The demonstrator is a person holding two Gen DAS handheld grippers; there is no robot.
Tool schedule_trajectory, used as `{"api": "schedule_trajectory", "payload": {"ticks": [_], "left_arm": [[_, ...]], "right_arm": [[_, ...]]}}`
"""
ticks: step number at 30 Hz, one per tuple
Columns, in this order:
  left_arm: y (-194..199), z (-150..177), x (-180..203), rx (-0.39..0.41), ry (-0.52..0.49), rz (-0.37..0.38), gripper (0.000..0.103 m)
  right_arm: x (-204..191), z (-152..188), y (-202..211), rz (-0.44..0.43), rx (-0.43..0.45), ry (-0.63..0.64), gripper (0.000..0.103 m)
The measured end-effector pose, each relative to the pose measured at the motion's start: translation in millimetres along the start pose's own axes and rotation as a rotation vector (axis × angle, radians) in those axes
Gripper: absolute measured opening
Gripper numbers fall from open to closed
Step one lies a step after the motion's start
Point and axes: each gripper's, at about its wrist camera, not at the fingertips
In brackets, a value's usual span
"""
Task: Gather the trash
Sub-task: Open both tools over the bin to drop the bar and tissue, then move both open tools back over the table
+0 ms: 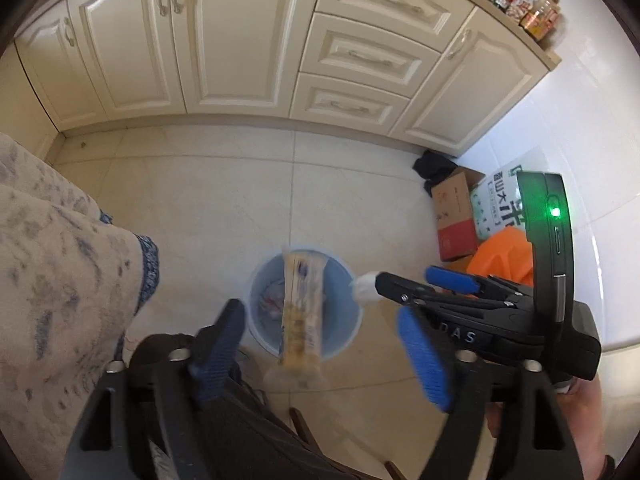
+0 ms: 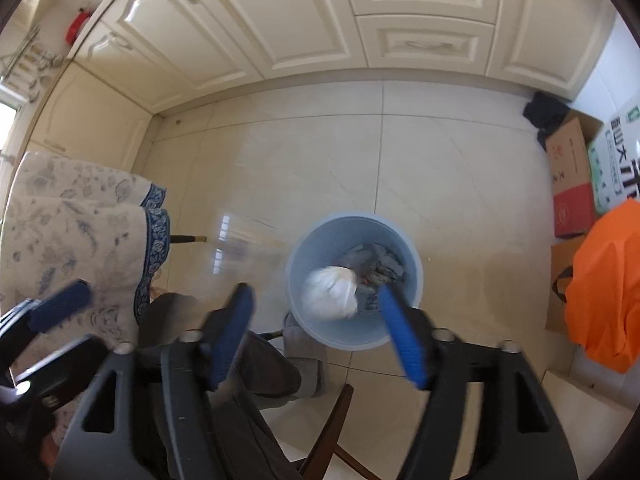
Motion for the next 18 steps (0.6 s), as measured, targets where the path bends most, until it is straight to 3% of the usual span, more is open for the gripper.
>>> {"api": "schedule_trajectory", "payload": {"ticks": [3,5,11,18], "left_arm": [[8.8,5.8,1.5,0.020,-0.004,-0.049,0.089],[16.1,7.0,2.6,0.039,-0.007,-0.074,0.091],[59.6,25.0,10.8,0.146,-0.017,-0.170,0.101],[128.6,63.7,6.3,0.311,0.055,-0.247,0.102]], "right_arm": [[4.2,1.9,1.0,0.015,-0.001,-0.020,0.087],[6.3,2.4,2.5,0.021,0.005,-0.034,0.103],[-4.3,-0.9,13.0,0.012,0.018,-0.044,0.103],[-55.2,-12.2,43.5,-0.032,0.085,0.039,0.103]]}}
Point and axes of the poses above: each gripper's, at about its wrist camera, not at the fingertips, and y roughly against the way its jaws point, x to its right, z to its underside, and after that the axes turned 9 degrees about -z, right-handed
